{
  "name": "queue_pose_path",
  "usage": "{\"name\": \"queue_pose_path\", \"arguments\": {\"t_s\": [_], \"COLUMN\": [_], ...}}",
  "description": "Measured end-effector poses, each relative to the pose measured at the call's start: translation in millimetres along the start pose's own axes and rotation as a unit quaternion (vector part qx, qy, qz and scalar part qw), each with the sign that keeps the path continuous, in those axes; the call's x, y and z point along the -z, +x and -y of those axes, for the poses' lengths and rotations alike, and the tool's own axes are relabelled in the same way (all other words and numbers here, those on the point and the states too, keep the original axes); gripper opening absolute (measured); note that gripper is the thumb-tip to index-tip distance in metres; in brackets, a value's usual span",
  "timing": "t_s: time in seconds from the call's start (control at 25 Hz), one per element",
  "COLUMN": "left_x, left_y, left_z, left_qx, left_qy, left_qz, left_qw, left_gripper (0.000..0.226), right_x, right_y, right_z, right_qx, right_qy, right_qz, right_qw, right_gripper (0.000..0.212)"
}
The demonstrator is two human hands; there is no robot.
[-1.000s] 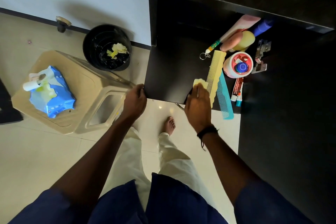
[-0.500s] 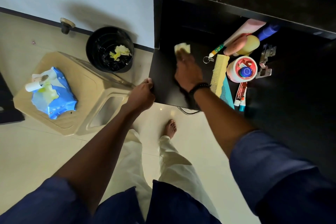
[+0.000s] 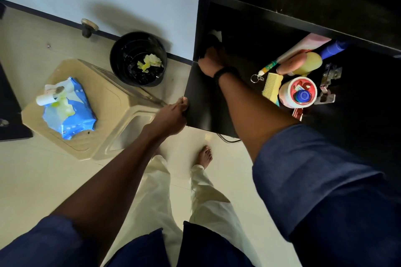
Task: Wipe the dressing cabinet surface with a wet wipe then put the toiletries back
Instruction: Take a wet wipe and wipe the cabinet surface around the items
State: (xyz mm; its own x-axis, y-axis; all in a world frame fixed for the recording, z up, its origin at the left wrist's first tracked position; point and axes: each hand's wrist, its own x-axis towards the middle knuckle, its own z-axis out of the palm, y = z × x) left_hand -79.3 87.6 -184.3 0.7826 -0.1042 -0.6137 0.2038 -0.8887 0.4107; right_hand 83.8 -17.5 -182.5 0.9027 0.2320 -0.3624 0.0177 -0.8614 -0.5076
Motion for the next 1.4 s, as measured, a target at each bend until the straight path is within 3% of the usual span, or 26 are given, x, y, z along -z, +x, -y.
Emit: {"name": "queue_pose_path", "arguments": {"t_s": [0.12,0.2,0.32,0.44,0.6,0.68,0.76,0.84,0.96,1.08,1.2,1.4], "left_x": [-0.7,-2.1,-6.1,-5.7,-3.2,-7.1,-13.8,-25.2,-38.3,-39.6,-35.0,-28.0], "left_y": [0.8,0.8,2.2,4.6,2.1,-6.3,-16.2,-22.4,-30.4,-31.7,-26.9,-17.4], "left_z": [2.6,4.3,6.8,8.0,10.9,9.4,8.0,14.6,22.8,21.7,19.3,4.2], "left_qx": [-0.002,-0.002,-0.008,-0.015,-0.008,0.038,0.083,0.112,0.126,0.136,0.13,0.083], "left_qy": [0.005,0.007,0.01,0.007,-0.054,-0.239,-0.433,-0.487,-0.48,-0.49,-0.488,-0.452], "left_qz": [0.0,0.001,-0.002,0.0,-0.012,-0.075,-0.144,-0.184,-0.185,-0.176,-0.185,-0.216], "left_qw": [1.0,1.0,1.0,1.0,0.998,0.967,0.886,0.846,0.848,0.843,0.843,0.861], "left_gripper": [0.058,0.057,0.056,0.056,0.052,0.043,0.033,0.032,0.033,0.033,0.031,0.027], "right_x": [2.3,18.1,43.9,47.7,0.8,-33.8,-62.1,-85.2,-90.7,-73.4,-63.7,-92.1], "right_y": [-0.5,-6.0,-9.8,-0.8,-4.7,-28.8,-74.3,-118.7,-133.3,-84.4,-60.3,-158.7], "right_z": [-4.2,-36.1,-88.5,-87.8,-27.3,-13.3,-10.7,-19.2,-28.1,-17.7,-14.9,-31.8], "right_qx": [-0.012,-0.004,-0.054,-0.067,0.032,0.029,0.052,0.145,0.221,0.151,0.107,0.21], "right_qy": [-0.029,-0.067,-0.119,-0.145,-0.068,-0.027,-0.011,-0.06,-0.077,-0.055,-0.064,-0.076], "right_qz": [0.01,-0.039,-0.082,-0.072,-0.026,-0.065,-0.116,-0.126,-0.07,-0.114,-0.088,-0.122], "right_qw": [0.999,0.997,0.988,0.985,0.997,0.997,0.992,0.98,0.97,0.98,0.988,0.967], "right_gripper": [0.06,0.059,0.072,0.078,0.048,0.038,0.034,0.034,0.028,0.037,0.041,0.037]}}
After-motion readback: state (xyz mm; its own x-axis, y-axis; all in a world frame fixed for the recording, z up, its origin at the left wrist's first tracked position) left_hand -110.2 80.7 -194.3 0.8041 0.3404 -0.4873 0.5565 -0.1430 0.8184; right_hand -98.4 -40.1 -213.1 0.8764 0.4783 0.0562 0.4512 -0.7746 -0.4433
